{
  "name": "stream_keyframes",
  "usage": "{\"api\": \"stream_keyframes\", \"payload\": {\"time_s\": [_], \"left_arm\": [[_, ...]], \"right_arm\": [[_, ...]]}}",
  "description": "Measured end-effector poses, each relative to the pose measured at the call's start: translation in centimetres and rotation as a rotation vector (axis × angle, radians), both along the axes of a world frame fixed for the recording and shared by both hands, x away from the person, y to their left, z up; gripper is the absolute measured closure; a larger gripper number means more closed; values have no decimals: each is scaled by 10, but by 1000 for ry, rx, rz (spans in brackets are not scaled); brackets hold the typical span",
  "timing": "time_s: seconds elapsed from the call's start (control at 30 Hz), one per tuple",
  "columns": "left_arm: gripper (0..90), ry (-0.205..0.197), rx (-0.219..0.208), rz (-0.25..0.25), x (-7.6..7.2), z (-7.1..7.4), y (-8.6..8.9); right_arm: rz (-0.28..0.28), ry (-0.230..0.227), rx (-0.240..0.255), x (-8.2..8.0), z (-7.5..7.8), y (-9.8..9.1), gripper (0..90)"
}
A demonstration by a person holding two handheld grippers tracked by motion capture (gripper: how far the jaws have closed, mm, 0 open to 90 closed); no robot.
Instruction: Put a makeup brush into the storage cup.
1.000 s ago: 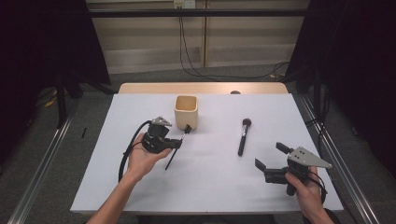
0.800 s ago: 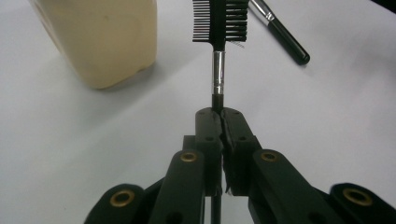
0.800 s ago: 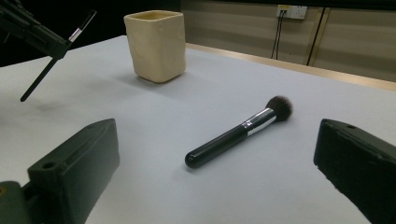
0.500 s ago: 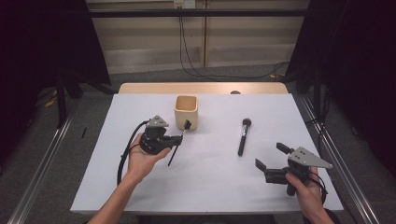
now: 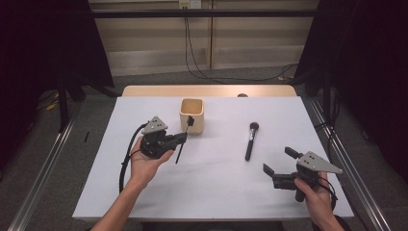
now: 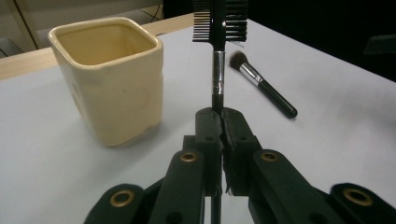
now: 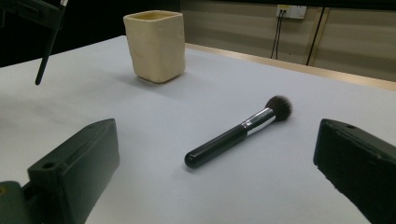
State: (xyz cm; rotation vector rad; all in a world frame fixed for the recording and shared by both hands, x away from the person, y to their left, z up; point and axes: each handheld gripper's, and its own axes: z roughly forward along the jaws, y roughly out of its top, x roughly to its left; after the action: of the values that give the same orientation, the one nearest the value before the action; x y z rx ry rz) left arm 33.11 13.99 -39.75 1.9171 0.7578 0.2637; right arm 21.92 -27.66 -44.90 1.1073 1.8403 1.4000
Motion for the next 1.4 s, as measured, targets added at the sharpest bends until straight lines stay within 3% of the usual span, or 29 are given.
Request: {"api": "stream_keyframes", "payload": {"time_s": [0.3, 0.4, 0.57, 0.73, 1.4], "left_arm": [[862, -61, -57, 20, -1, 6, 2], [862, -73, -46, 17, -1, 8, 1], [862, -90, -74, 22, 2, 17, 0], [862, -117, -73, 29, 4, 24, -3], [862, -139, -114, 49, 27, 44, -15]], "right_arm": [[0, 0, 0, 0, 0, 0, 0], [1, 1, -1, 0, 0, 0, 0], [-3, 3, 5, 1, 0, 0, 0], [-2, 2, 2, 1, 0, 0, 0], [-4, 0, 8, 1, 0, 0, 0]]}}
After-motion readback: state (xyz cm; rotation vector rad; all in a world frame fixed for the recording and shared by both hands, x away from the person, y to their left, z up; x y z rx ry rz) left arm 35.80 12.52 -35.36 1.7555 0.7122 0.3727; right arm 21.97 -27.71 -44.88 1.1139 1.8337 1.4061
